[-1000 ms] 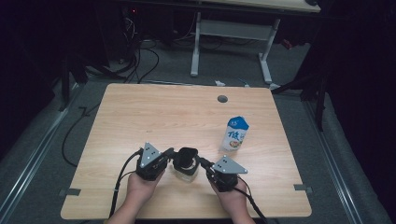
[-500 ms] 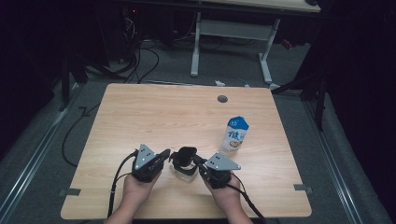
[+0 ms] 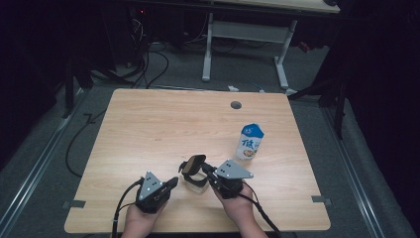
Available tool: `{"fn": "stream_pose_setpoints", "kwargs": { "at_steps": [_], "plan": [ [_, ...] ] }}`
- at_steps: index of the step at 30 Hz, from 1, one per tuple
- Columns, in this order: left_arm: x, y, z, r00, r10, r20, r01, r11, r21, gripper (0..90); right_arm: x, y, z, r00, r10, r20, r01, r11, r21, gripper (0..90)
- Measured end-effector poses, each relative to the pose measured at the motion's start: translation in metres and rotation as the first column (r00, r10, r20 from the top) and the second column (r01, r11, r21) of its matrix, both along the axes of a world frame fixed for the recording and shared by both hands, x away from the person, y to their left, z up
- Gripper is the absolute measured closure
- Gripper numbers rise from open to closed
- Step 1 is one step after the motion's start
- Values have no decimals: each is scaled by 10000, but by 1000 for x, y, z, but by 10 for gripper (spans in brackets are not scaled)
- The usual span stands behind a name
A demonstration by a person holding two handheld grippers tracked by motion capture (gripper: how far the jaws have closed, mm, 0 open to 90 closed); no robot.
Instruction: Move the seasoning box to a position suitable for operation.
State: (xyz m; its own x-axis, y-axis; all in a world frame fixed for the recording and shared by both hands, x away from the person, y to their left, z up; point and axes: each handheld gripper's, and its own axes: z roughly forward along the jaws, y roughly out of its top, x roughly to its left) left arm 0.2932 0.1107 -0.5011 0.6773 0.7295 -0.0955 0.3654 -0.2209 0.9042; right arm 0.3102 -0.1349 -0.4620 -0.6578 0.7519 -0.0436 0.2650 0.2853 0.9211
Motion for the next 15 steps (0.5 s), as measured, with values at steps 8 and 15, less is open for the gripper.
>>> {"fn": "stream_pose_setpoints", "kwargs": {
  "at_steps": [8, 15],
  "plan": [
    [-5, -18, 10, 9988, -486, 99, 488, 9986, -211, 900, 1, 3, 5, 9999, 88, 52, -88, 10000, -6, 899],
    [-6, -31, 18, 9977, -637, 239, 646, 9972, -364, 900, 0, 3, 5, 10000, 65, 46, -65, 10000, 19, 899]
  ]
}}
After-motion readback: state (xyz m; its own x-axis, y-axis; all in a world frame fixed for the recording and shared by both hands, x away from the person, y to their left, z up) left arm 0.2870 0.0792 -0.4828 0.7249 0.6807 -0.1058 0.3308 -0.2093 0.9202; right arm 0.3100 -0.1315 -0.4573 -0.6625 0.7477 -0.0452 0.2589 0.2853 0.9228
